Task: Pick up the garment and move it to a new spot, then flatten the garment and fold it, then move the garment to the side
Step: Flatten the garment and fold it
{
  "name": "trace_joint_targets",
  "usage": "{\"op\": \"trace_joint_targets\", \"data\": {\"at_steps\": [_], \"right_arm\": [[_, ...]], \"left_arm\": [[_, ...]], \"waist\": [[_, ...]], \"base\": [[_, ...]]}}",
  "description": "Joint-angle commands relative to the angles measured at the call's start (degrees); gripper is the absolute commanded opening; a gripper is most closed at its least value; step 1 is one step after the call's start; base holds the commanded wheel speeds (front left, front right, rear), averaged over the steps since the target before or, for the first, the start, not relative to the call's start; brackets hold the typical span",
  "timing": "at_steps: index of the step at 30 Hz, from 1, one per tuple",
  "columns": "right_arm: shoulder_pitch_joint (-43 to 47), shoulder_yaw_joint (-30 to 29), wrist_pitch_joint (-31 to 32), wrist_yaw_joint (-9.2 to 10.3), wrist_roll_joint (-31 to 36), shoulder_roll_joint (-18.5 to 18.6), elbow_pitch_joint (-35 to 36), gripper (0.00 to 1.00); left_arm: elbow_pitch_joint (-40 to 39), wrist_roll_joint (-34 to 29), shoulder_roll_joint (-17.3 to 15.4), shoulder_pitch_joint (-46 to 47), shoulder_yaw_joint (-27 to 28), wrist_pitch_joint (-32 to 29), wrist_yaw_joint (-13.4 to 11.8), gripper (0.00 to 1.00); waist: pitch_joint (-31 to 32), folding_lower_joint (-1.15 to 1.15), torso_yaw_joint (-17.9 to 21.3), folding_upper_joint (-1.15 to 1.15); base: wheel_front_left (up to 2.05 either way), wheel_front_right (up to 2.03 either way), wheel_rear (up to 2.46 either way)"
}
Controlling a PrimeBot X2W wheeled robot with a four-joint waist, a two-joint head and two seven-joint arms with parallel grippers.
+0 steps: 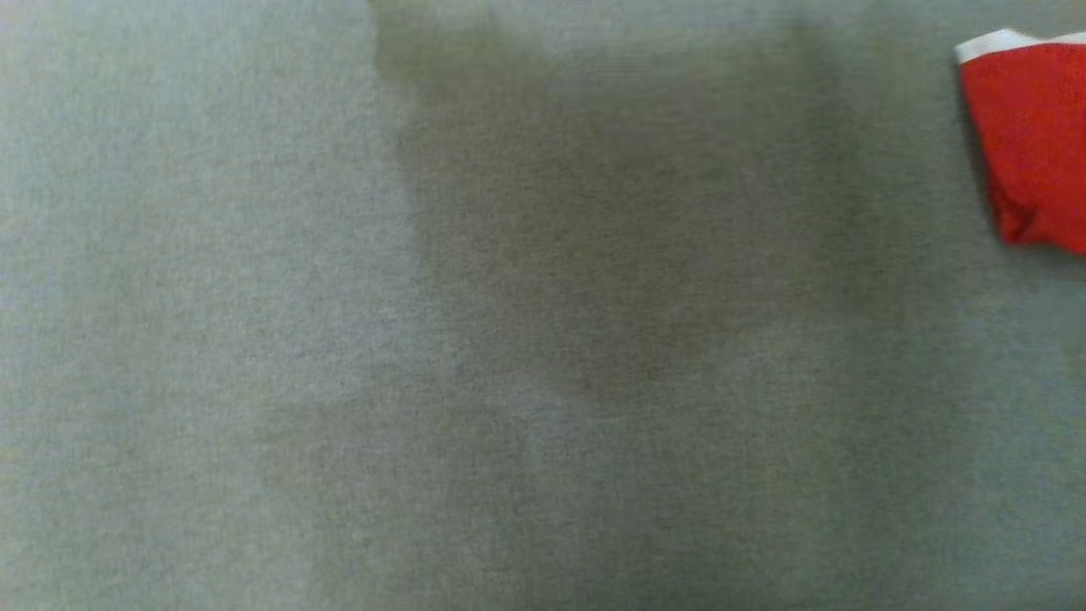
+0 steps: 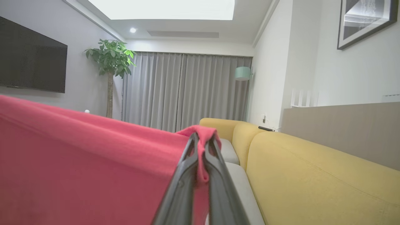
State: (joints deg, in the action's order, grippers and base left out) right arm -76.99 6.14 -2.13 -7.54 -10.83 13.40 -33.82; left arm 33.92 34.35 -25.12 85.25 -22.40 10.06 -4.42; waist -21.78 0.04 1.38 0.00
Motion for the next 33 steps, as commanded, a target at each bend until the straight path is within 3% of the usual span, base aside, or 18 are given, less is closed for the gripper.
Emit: {"op": "trace_joint_targets", "data": {"at_steps": [1, 7, 9, 18, 27, 33], "right_arm": [[-2.88, -0.14, -3.56, 0.05, 1.33, -0.84, -2.65, 0.0], [-3.31, 0.68, -8.7, 0.05, 1.0, -0.82, -12.63, 0.0], [-1.17, 0.69, -8.18, 0.05, -1.95, -1.47, -16.42, 0.0], [12.37, 14.27, -2.58, 0.05, -8.52, 1.83, -24.27, 0.0], [23.88, 31.71, 7.17, 0.05, -18.28, 7.86, -20.69, 0.0], [28.11, 39.24, 10.73, 0.05, -25.85, 13.25, -15.55, 0.0]], "left_arm": [[2.02, -1.19, -1.84, 3.89, 1.31, 1.99, 1.29, 0.0], [8.76, -1.43, 1.09, 2.91, -0.15, 4.23, 5.26, 0.0], [10.46, -1.56, 2.08, 0.25, -0.79, 4.6, 6.67, 0.0], [14.39, -2.83, 3.53, -19.75, -5.5, 4.91, 9.98, 0.0], [12.14, -2.6, 1.14, -34.56, -12.65, 1.24, 11.69, 0.0], [3.13, 0.35, -4.18, -42.63, -19.0, -5.67, 11.88, 0.0]], "waist": [[-1.44, -0.04, -1.32, 0.0], [-1.22, -0.04, -2.82, 0.0], [-0.71, -0.04, -3.37, 0.0], [3.33, -0.04, -4.53, 0.0], [9.55, -0.04, -5.0, 0.0], [13.57, -0.04, -4.27, 0.0]], "base": [[0.0, 0.0, 0.0], [0.0, 0.0, 0.0], [0.0, 0.0, 0.0], [0.0, 0.0, 0.0], [0.0, 0.0, 0.0], [0.0, 0.0, 0.0]]}}
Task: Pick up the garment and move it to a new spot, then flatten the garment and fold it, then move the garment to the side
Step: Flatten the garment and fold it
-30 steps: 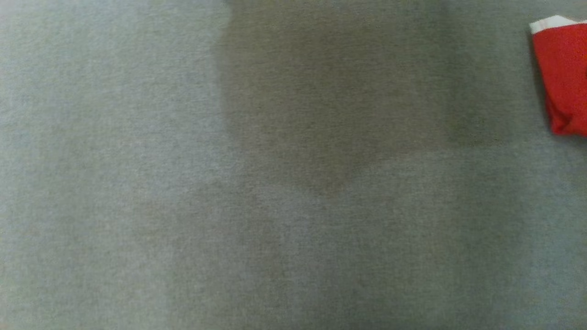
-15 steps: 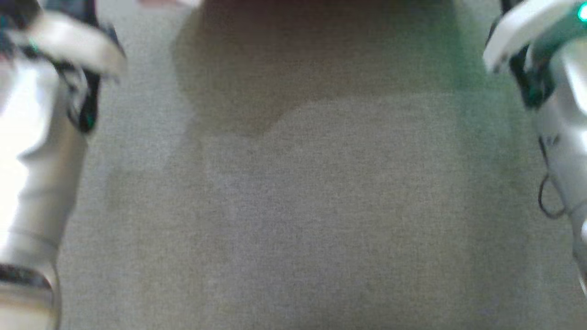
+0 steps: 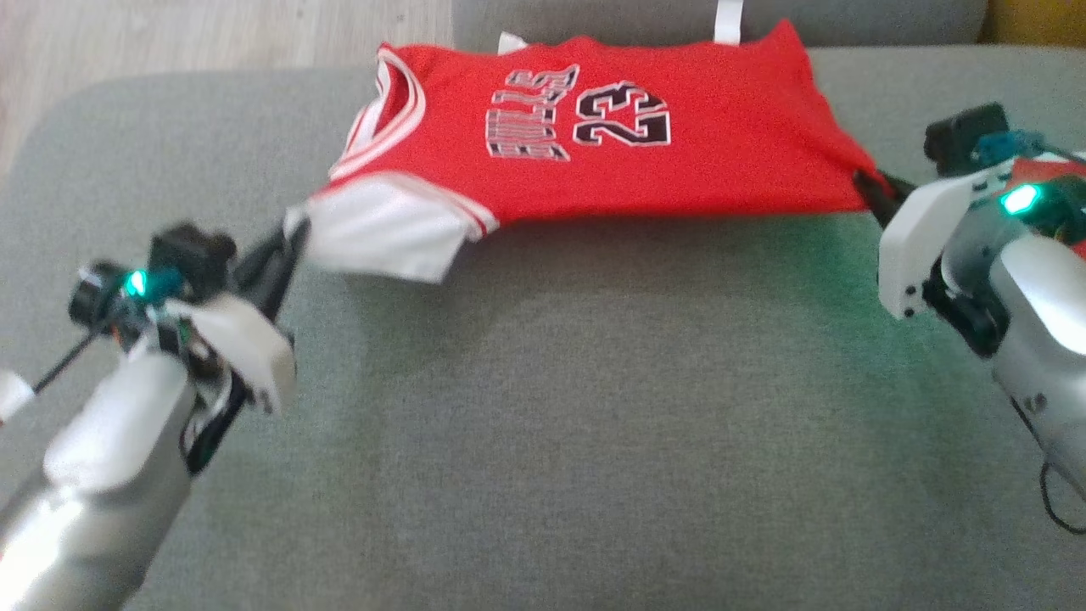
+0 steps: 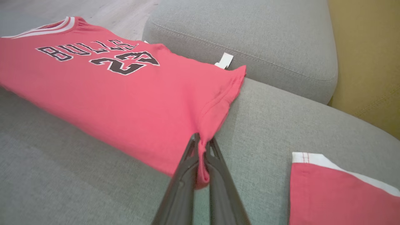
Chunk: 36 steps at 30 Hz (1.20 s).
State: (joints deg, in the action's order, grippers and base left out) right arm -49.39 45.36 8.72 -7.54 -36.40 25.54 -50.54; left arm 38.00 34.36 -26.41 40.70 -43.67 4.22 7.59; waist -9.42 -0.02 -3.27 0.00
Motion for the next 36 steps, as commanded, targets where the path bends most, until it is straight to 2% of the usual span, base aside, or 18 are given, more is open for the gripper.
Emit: {"op": "trace_joint_targets", "data": {"at_steps": [1, 6, 10, 13, 14, 20, 25, 27, 31, 36], "right_arm": [[1.24, 1.19, 0.29, 0.05, -1.33, 1.79, 1.93, 0.0], [4.63, 6.2, 2.48, 0.05, -6.68, 5.02, 5.75, 0.0], [7.34, 9.7, 4.53, 0.05, -10.74, 7.5, 8.81, 0.0], [9.21, 12.21, 6.95, 0.05, -13.95, 9.33, 11.46, 0.0], [9.21, 12.21, 6.95, 0.05, -13.95, 9.33, 11.46, 0.0], [11.71, 15.61, 12.49, 0.05, -20.07, 13.5, 17.92, 0.0], [11.89, 15.85, 13.18, 0.05, -22.15, 15.17, 21.04, 0.0], [11.44, 15.47, 12.96, 0.05, -22.35, 14.97, 21.25, 0.0], [9.5, 14.34, 12.56, 0.05, -22.25, 14.02, 20.92, 0.0], [5.97, 11.86, 11.78, 0.05, -22.24, 11.78, 18.48, 0.0]], "left_arm": [[-2.93, 1.35, -4.22, 0.5, 1.26, -1.35, -0.12, 0.0], [-13.51, 6.68, -11.51, -5.95, -2.46, -9.1, -0.11, 0.0], [-21.65, 10.74, -16.59, -10.95, -3.26, -14.82, -0.22, 0.0], [-27.92, 13.54, -19.48, -14.47, -3.42, -18.46, -1.32, 0.0], [-27.92, 13.54, -19.48, -14.47, -3.42, -18.46, -1.32, 0.0], [-39.69, 17.57, -23.93, -19.47, -3.76, -24.32, -4.78, 0.0], [-44.01, 17.45, -24.76, -19.33, -2.66, -24.92, -7.94, 0.0], [-43.68, 17.28, -24.37, -18.36, -2.24, -24.93, -8.35, 0.0], [-41.57, 16.46, -23.14, -14.94, -1.75, -25.59, -7.98, 0.0], [-36.41, 14.8, -21.03, -8.31, -1.67, -27.68, -6.15, 0.0]], "waist": [[1.98, 0.02, 0.61, 0.0], [5.43, 0.02, 1.44, 0.0], [8.33, 0.02, 1.9, 0.0], [10.1, 0.02, 2.21, 0.0], [10.1, 0.02, 2.21, 0.0], [11.04, 0.02, 2.66, 0.0], [9.95, 0.02, 2.97, 0.0], [9.09, 0.02, 3.03, 0.0], [6.44, 0.02, 3.17, 0.0], [2.64, 0.02, 3.46, 0.0]], "base": [[0.0, 0.0, 0.0], [0.0, 0.0, 0.0], [0.0, 0.0, 0.0], [0.0, 0.0, 0.0], [0.0, 0.0, 0.0], [0.0, 0.0, 0.0], [0.0, 0.0, 0.0], [0.0, 0.0, 0.0], [0.0, 0.0, 0.0], [0.0, 0.0, 0.0]]}}
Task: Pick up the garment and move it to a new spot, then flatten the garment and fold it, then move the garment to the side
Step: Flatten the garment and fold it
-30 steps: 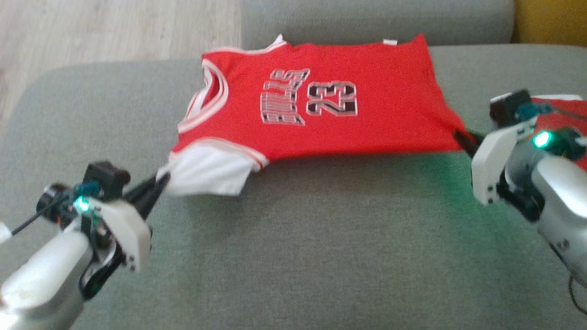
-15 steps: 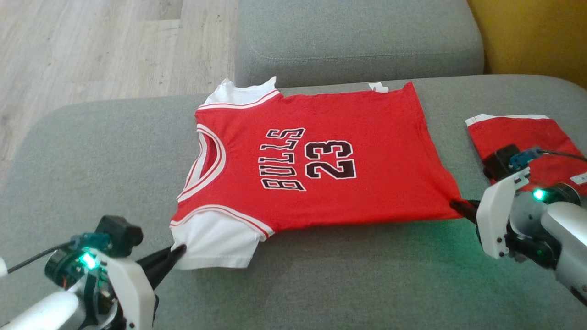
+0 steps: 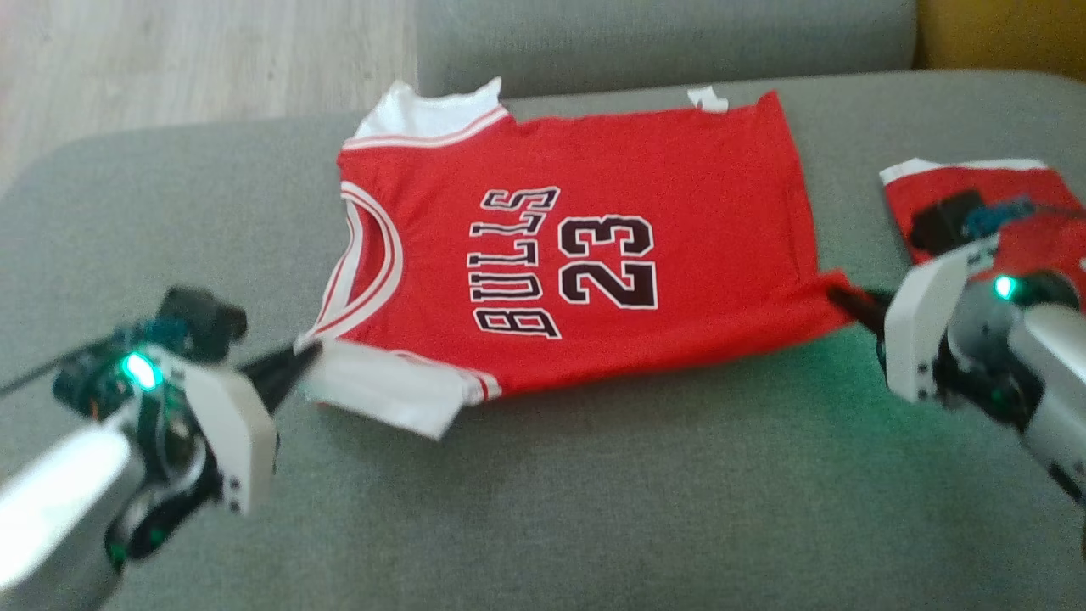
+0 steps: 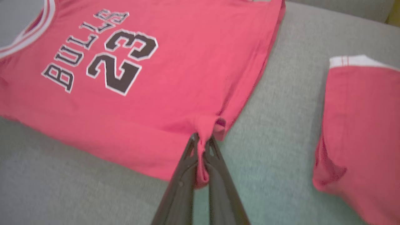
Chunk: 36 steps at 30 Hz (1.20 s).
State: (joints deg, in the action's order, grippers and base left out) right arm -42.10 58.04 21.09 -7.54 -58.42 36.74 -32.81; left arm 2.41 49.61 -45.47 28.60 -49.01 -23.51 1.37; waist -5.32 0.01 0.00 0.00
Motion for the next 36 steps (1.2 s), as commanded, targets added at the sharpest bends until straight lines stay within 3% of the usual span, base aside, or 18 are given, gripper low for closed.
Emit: {"op": "trace_joint_targets", "data": {"at_steps": [1, 10, 19, 20, 21, 22, 25, 30, 34, 36], "right_arm": [[-2.07, -1.24, -0.7, 0.05, -0.13, 0.04, 0.09, 0.0], [-9.46, -3.76, -1.98, 0.05, 1.6, -5.17, -7.28, 0.0], [-13.24, -3.38, -3.51, 0.05, 2.06, -8.54, -11.97, 0.0], [-13.76, -3.54, -4.53, 0.05, 2.36, -8.82, -12.46, 0.64], [-13.76, -3.54, -4.53, 0.05, 2.36, -8.82, -12.46, 0.64], [-14.24, -3.84, -5.58, 0.05, 2.53, -9.15, -13.1, 1.0], [-16.08, -5.45, -10.31, 0.05, 2.92, -10.24, -14.8, 1.0], [-18.94, -10.68, -23.7, 0.05, 3.46, -12.14, -18.13, 1.0], [-18.4, -14.59, -32.7, 0.05, 3.11, -14.39, -20.01, 1.0], [-17.47, -15.75, -34.8, 0.05, 4.23, -14.91, -20.44, 1.0]], "left_arm": [[0.55, -0.73, -1.41, 5.31, 3.72, -0.34, 0.49, 0.0], [16.65, -8.2, 5.2, 21.32, 1.44, -0.54, 4.15, 0.0], [28.87, -13.55, 9.77, 30.6, -2.75, 2.87, 5.67, 0.0], [30.13, -14.53, 10.41, 31.55, -2.8, 4.51, 5.36, 0.47], [30.13, -14.53, 10.41, 31.55, -2.8, 4.51, 5.36, 0.47], [31.42, -15.55, 11.18, 32.44, -2.78, 6.53, 4.75, 1.0], [34.88, -18.2, 13.99, 35.17, -1.13, 16.22, 0.85, 1.0], [38.83, -19.03, 19.11, 37.06, 3.72, 34.71, -6.32, 1.0], [37.33, -18.16, 21.63, 34.66, 7.68, 38.35, -8.81, 1.0], [32.85, -18.46, 22.36, 31.86, 10.83, 38.45, -9.98, 1.0]], "waist": [[-2.17, -0.01, 0.27, 0.0], [-9.0, -0.01, 1.31, 0.0], [-12.53, -0.01, 2.39, 0.0], [-12.85, -0.01, 2.42, 0.0], [-12.85, -0.01, 2.42, 0.0], [-13.11, -0.01, 2.43, 0.0], [-13.72, -0.01, 2.44, 0.0], [-13.05, -0.01, 2.0, 0.0], [-10.69, -0.01, 1.55, 0.0], [-9.46, -0.01, 1.22, 0.0]], "base": [[0.0, 0.0, 0.0], [0.0, 0.0, 0.0], [0.0, 0.0, 0.0], [0.0, 0.0, 0.0], [0.0, 0.0, 0.0], [0.0, 0.0, 0.0], [0.0, 0.0, 0.0], [0.0, 0.0, 0.0], [0.0, 0.0, 0.0], [0.0, 0.0, 0.0]]}}
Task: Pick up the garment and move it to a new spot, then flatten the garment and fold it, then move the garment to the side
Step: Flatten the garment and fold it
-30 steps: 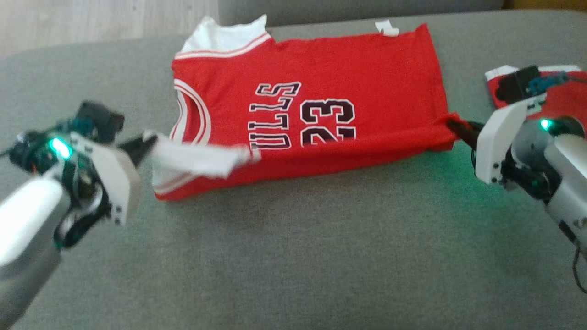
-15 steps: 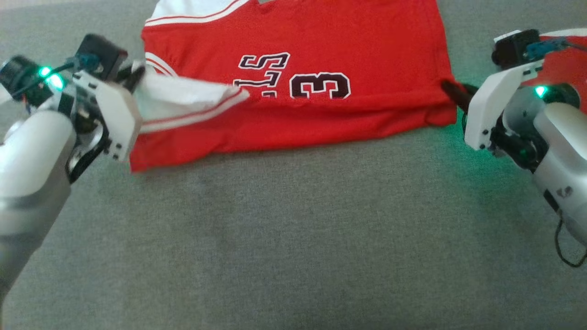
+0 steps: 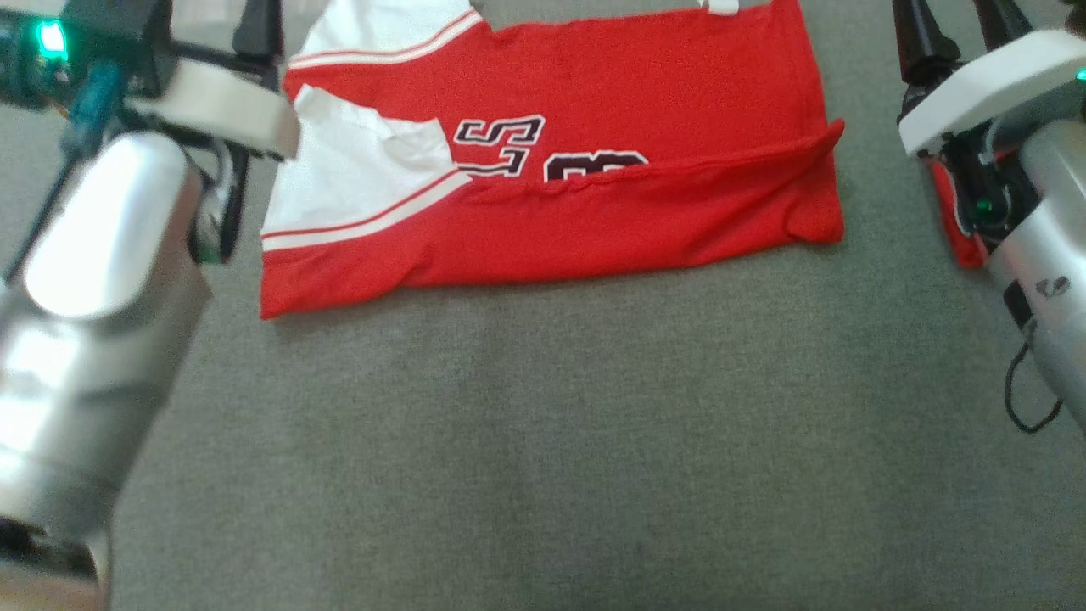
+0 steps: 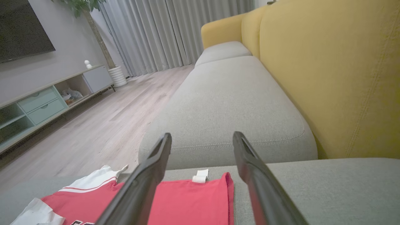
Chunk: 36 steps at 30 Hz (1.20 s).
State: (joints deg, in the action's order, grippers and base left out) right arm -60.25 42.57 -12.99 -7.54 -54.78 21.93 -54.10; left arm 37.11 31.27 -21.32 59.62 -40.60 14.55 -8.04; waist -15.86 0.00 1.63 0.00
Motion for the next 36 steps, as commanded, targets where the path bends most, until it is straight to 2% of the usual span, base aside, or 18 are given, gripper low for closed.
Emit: {"op": "trace_joint_targets", "data": {"at_steps": [1, 3, 5, 9, 12, 17, 21, 25, 30, 36], "right_arm": [[1.36, -1.14, -1.34, 0.05, 1.15, -0.36, 0.94, 1.0], [3.14, -3.66, -1.88, 0.05, 2.31, -0.92, 1.49, 1.0], [5.33, -8.59, -1.96, 0.05, 4.98, -1.24, 4.08, 1.0], [14.47, -19.95, -1.98, 0.05, 14.76, -3.56, 11.15, 1.0], [23.62, -28.26, -1.99, 0.05, 23.74, -7.74, 17.22, 1.0], [37.41, -37.51, -2.0, 0.05, 35.12, -15.75, 25.32, 1.0], [43.22, -39.27, -2.0, 0.05, 39.73, -18.28, 29.33, 1.0], [44.24, -39.64, -2.0, 0.05, 40.86, -18.89, 31.65, 1.0], [43.58, -38.99, -2.0, 0.05, 40.12, -19.02, 33.37, 1.0], [43.57, -37.7, -2.0, 0.05, 37.57, -19.04, 35.23, 1.0]], "left_arm": [[-4.43, -0.63, -1.56, -1.24, 3.98, 0.41, -1.13, 1.0], [-9.32, -1.62, -1.22, -6.19, 7.27, 0.42, -2.25, 1.0], [-13.74, -2.73, -0.88, -11.58, 10.59, 0.43, -3.23, 1.0], [-21.34, -5.1, 0.84, -22.23, 16.18, 0.43, -3.99, 1.0], [-24.86, -6.6, 2.7, -29.8, 19.61, 0.44, -4.06, 1.0], [-26.79, -8.6, 6.8, -40.66, 24.09, 0.44, -4.11, 1.0], [-26.55, -10.53, 9.13, -45.83, 26.98, 0.44, -3.11, 1.0], [-26.0, -12.81, 10.1, -45.92, 28.86, 0.44, -1.45, 1.0], [-22.74, -14.55, 9.74, -43.94, 29.76, 0.44, -0.25, 1.0], [-12.67, -15.89, 8.18, -39.29, 28.95, -3.34, -0.39, 1.0]], "waist": [[1.72, 0.0, -0.56, 0.0], [3.02, 0.0, -0.7, 0.0], [4.15, 0.0, -0.7, 0.0], [6.21, 0.0, -0.71, 0.0], [7.67, 0.0, -0.29, 0.0], [9.62, 0.0, 0.63, 0.0], [10.0, 0.0, 1.54, 0.0], [9.32, 0.0, 2.48, 0.0], [7.59, 0.0, 3.71, 0.0], [4.07, 0.0, 5.19, 0.0]], "base": [[0.0, 0.0, 0.0], [0.0, 0.0, 0.0], [0.0, 0.0, 0.0], [0.0, 0.0, 0.0], [0.0, 0.0, 0.0], [0.0, 0.0, 0.0], [0.0, 0.0, 0.0], [0.0, 0.0, 0.0], [0.0, 0.0, 0.0], [0.0, 0.0, 0.0]]}}
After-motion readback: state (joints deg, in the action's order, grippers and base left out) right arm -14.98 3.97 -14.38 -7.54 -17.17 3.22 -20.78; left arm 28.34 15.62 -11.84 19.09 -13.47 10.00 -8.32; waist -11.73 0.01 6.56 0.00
